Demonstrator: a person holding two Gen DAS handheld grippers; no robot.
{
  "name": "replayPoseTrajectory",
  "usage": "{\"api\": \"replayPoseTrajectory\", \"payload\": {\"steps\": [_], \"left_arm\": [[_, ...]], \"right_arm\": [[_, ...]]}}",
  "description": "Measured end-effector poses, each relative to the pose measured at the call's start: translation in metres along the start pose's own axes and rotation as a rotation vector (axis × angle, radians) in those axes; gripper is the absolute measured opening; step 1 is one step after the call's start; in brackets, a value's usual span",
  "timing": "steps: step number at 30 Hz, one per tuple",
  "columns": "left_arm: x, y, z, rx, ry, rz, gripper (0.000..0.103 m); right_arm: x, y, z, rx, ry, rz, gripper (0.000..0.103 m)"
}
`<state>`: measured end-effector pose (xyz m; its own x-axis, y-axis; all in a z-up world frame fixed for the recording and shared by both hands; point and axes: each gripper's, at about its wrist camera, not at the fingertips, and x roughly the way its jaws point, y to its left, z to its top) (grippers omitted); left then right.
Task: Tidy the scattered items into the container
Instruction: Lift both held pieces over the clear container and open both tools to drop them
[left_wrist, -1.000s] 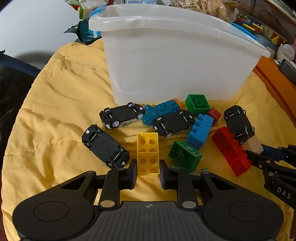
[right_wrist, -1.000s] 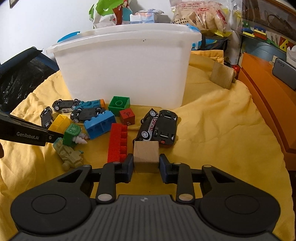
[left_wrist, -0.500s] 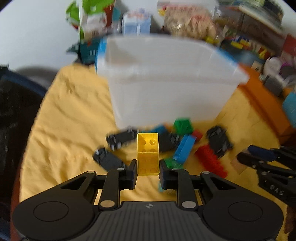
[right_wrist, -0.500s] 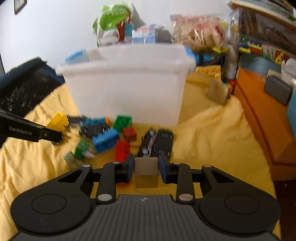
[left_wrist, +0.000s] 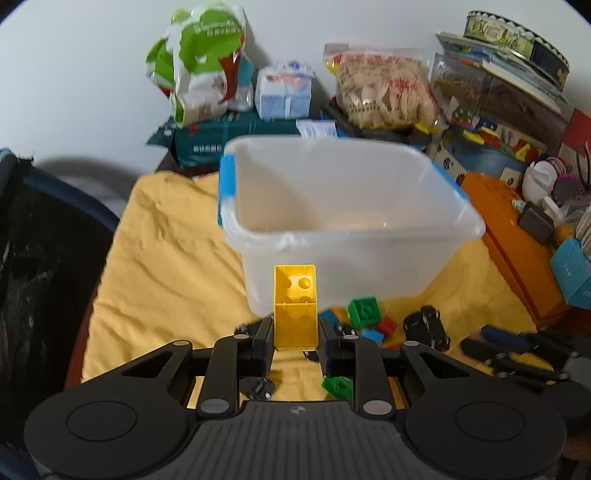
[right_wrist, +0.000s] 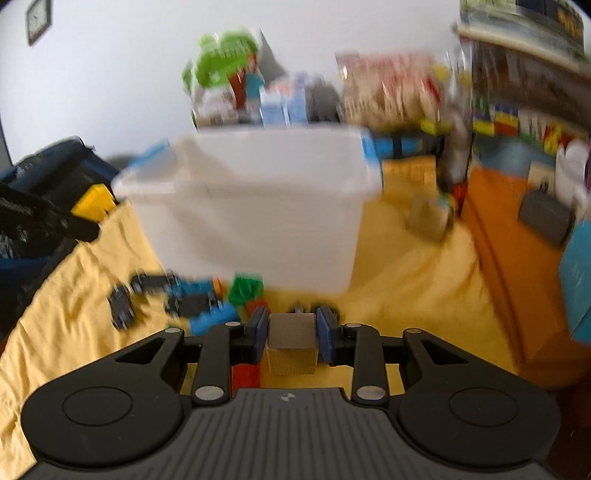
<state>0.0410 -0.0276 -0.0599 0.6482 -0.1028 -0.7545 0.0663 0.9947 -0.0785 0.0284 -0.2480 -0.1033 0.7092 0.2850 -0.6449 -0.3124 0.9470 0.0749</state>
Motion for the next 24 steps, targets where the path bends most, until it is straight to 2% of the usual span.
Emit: {"api": "replayPoseTrajectory", "payload": {"steps": [5,8,9,10,11,12,13,14,19,24], "left_arm": [[0.015,-0.002,-0.014,0.004,0.035,0.008,0.027],[0.019,-0.001,-0.020,0.005,0.048,0.006,0.027],[0.020,0.000,-0.021,0.002,0.051,0.003,0.027],[0.021,0.000,-0.022,-0.001,0.055,0.001,0.027],[0.022,0.001,-0.023,-0.002,0.058,0.000,0.027],[0.023,0.000,-0.023,-0.002,0.060,-0.001,0.027],[0.023,0.000,-0.023,0.001,0.061,-0.001,0.027],[0.023,0.000,-0.022,0.006,0.062,-0.002,0.027],[0.020,-0.003,-0.019,0.024,0.061,0.001,0.027],[0.002,-0.003,-0.004,0.030,0.035,0.001,0.027]], "right_arm": [[0.032,0.002,-0.031,-0.007,0.090,-0.013,0.033],[0.037,0.005,-0.040,-0.028,0.102,-0.027,0.034],[0.038,0.006,-0.041,-0.026,0.107,-0.030,0.036],[0.039,0.005,-0.044,-0.021,0.112,-0.033,0.043],[0.039,0.004,-0.046,-0.016,0.116,-0.034,0.044],[0.039,0.003,-0.048,-0.012,0.116,-0.029,0.041],[0.038,0.001,-0.048,-0.013,0.117,-0.024,0.034],[0.038,0.001,-0.049,-0.014,0.115,-0.021,0.033],[0.028,-0.002,-0.041,-0.004,0.089,-0.010,0.033],[-0.004,0.002,-0.007,-0.022,0.002,0.017,0.033]]}}
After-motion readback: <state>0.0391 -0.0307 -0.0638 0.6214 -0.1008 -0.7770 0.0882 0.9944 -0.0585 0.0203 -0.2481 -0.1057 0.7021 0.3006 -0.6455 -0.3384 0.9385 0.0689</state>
